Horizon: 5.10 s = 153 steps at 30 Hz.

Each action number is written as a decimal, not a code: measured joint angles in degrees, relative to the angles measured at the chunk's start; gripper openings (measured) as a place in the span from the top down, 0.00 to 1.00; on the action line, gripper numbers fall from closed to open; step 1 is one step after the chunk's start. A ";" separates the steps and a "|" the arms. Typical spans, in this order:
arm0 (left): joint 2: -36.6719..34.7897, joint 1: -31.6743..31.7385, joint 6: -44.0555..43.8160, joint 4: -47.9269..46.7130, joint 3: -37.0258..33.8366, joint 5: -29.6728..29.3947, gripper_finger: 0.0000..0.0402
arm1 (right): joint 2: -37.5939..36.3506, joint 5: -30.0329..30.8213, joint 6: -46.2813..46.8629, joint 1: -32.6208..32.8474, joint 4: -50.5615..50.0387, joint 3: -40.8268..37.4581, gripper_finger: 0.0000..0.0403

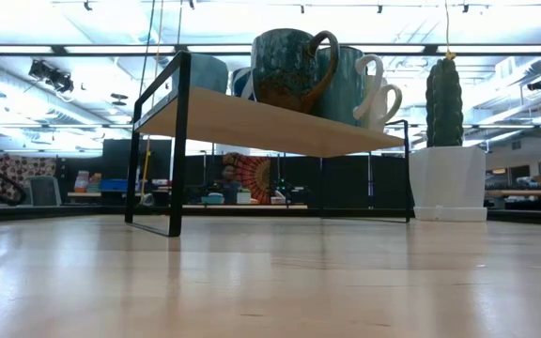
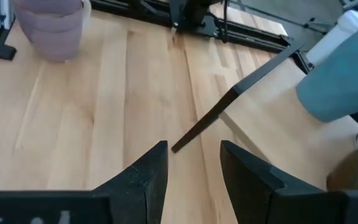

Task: Place coffee mugs
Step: Put the purple mug on the shelf

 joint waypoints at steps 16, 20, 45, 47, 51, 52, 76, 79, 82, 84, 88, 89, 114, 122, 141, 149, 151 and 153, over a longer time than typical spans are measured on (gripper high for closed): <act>20.22 -3.64 0.08 -13.74 12.40 -3.68 0.65 | -0.02 0.09 -5.06 -1.13 3.62 -0.48 0.62; 22.47 -3.64 0.12 -13.76 12.40 -2.80 0.65 | -0.02 -0.16 -5.55 -2.08 3.56 -0.48 0.62; 24.57 6.26 6.95 -11.99 12.79 -9.67 0.95 | -0.02 -1.90 -2.53 -3.34 3.19 -0.48 0.62; 24.61 8.56 9.74 -11.95 13.50 -10.68 0.95 | -0.02 -1.90 -1.71 -2.97 3.15 -0.48 0.62; 24.59 13.10 13.67 -9.15 14.23 -10.76 0.95 | -0.02 -3.06 3.13 -2.08 1.23 -0.46 0.62; 24.59 14.15 14.17 -8.80 14.23 -10.47 0.94 | -0.02 -3.35 4.90 -1.82 0.36 -0.46 0.62; 28.59 23.34 23.71 -1.50 14.21 -9.01 0.91 | -0.07 -0.39 14.88 2.99 -1.20 -1.21 0.62; 28.50 22.98 23.70 -0.67 14.21 -8.94 0.86 | -0.07 -0.82 14.79 2.99 -1.16 -1.21 0.62; 28.36 23.02 23.78 -0.57 14.21 -9.07 0.79 | -0.07 -0.58 12.98 2.99 -0.18 -1.21 0.62; 28.15 23.02 23.79 -0.54 14.19 -9.09 0.73 | -0.07 -0.59 12.62 2.99 -0.30 -1.21 0.62; 28.11 23.02 24.11 -3.25 15.61 -9.07 0.64 | -0.07 -0.54 12.30 2.89 -0.09 -1.21 0.62; 27.92 22.91 24.15 -4.58 16.44 -9.07 0.63 | -0.07 -0.53 12.31 2.86 -0.07 -1.21 0.62; 14.97 13.08 11.63 -3.09 -0.57 -25.21 0.60 | -0.02 -13.59 7.37 -0.08 33.64 -17.87 0.62; 15.02 10.22 9.01 4.38 -2.73 -16.09 0.60 | -0.02 -13.69 7.77 -0.22 37.00 -20.61 0.62; 19.61 1.25 21.26 21.94 -2.73 -9.77 0.60 | -0.02 -14.98 6.90 -1.53 35.63 -20.62 0.62; 21.94 3.02 27.34 29.36 -2.75 -10.44 0.60 | -0.02 -15.03 5.81 -2.37 35.74 -20.62 0.62; 23.74 4.01 29.20 33.88 -2.63 -11.83 0.60 | -0.02 -15.03 5.81 -2.61 35.73 -20.62 0.62; 25.63 5.11 31.21 35.97 -2.68 -12.69 0.60 | -0.02 -15.01 5.81 -2.73 35.74 -20.62 0.62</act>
